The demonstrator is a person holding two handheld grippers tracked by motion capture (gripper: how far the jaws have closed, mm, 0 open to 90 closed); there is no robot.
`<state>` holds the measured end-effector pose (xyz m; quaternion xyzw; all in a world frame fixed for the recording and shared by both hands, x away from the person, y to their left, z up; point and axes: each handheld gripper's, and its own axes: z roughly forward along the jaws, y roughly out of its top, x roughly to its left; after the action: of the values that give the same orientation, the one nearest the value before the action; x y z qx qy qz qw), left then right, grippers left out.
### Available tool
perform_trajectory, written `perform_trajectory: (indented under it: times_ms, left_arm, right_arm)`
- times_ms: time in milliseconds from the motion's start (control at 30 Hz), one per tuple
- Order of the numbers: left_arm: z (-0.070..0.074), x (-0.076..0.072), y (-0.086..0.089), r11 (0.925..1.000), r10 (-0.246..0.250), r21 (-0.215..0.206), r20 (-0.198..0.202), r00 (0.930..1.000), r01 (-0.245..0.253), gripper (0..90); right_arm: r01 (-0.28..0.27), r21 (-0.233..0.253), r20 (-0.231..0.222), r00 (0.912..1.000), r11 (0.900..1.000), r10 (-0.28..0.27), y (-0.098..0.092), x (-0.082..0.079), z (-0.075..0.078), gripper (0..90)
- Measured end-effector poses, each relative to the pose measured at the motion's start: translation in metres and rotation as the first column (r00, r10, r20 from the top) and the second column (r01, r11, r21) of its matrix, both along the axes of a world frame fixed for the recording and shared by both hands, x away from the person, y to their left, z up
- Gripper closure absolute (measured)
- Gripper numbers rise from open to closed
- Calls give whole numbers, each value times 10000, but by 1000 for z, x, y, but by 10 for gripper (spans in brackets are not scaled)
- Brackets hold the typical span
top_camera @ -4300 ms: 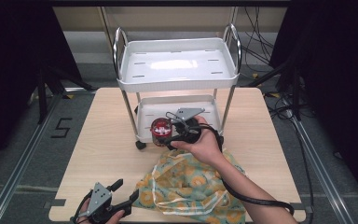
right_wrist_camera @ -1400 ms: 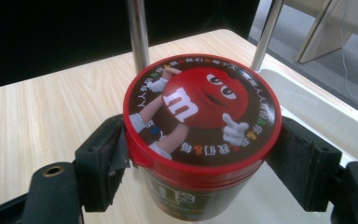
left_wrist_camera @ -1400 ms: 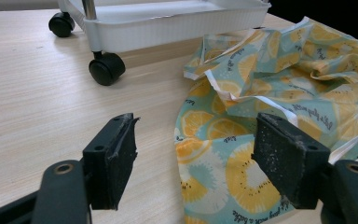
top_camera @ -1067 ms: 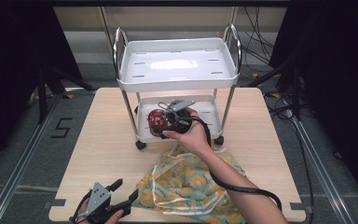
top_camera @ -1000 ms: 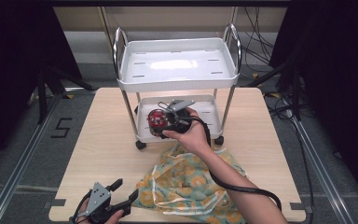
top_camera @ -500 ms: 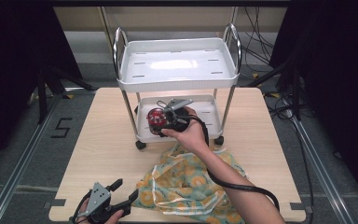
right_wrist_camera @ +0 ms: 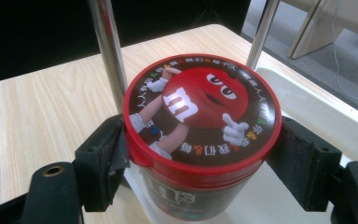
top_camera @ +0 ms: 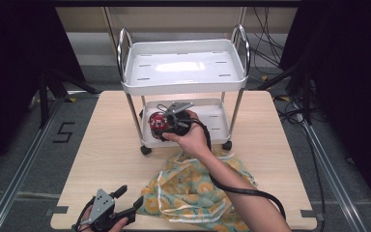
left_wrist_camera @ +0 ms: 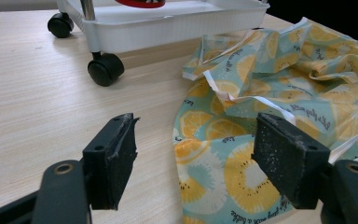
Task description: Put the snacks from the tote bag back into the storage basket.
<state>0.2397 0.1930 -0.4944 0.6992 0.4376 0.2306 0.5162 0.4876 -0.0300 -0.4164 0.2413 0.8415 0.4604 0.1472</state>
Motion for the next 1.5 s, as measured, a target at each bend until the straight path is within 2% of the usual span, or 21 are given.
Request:
perform_trajectory:
  times_ms: [300,400,467,500,633,667,800,967,1033,1067,1133,1167,1200,1267,1367,1400,1433,1500]
  left_arm:
    - [0,0,0,10000,-19,2,3,10000,19,295]
    - [0,1,0,9999,-144,-6,71,9999,144,295]
    - [0,0,-1,10000,-15,-45,-14,10000,15,295]
    - [0,0,0,10000,-34,-34,-9,10000,34,295]
    - [0,0,0,10000,-41,-8,-9,10000,41,295]
    - [0,0,0,10000,-46,5,-11,10000,46,295]
    - [-1,0,0,10000,-45,2,-27,10000,45,293]
    - [-1,1,0,9999,-129,85,-8,9999,129,293]
    - [0,1,0,9999,-137,93,2,9999,137,293]
    - [-1,1,0,9999,-135,86,-7,9999,135,293]
    - [-1,1,0,9999,-118,77,-7,9999,118,293]
    - [-1,1,0,9999,-117,88,-5,9999,117,293]
    - [-1,1,0,9999,-112,95,-2,9999,112,292]
    - [0,1,0,9999,-118,98,-1,9999,118,292]
    - [-1,1,0,9999,-113,88,-1,9999,113,292]
    - [-1,1,1,9999,-112,88,-6,9999,112,292]
    - [-1,0,0,10000,-57,38,-34,10000,57,291]
    - [-1,0,0,10000,-64,46,-41,10000,64,292]
  right_arm:
    - [32,-131,52,10000,9999,-31,6,6,-5,261]
    - [149,-166,-80,9999,9998,-150,6,7,-6,261]
    - [194,-246,-108,9997,9995,-196,6,8,-6,261]
    - [74,-50,-352,9994,10000,-76,6,7,-6,261]
    - [107,-116,-382,9992,9999,-111,7,8,-10,261]
    - [252,-253,-24,9997,9994,-253,8,11,-13,261]
    - [271,-276,-4,9996,9993,-271,10,13,-15,261]
    - [356,-323,-120,9993,9988,-360,11,15,-20,261]
    - [346,-282,-367,9987,9990,-356,11,15,-20,261]
    - [400,-354,-204,9990,9986,-407,11,16,-22,261]
    - [400,-394,-235,9989,9984,-410,11,17,-23,260]
    - [529,-343,-405,9977,9980,-543,12,15,-24,261]
    - [371,-360,-415,9984,9987,-386,12,16,-24,260]
    - [355,-383,-117,9993,9986,-359,12,18,-26,260]
    - [442,-436,-434,9980,9981,-461,13,17,-27,260]
    - [357,-397,-198,9991,9986,-365,14,19,-29,260]
    - [470,-481,-359,9982,9977,-488,14,18,-30,259]
    - [446,-482,-381,9982,9978,-465,15,19,-31,259]
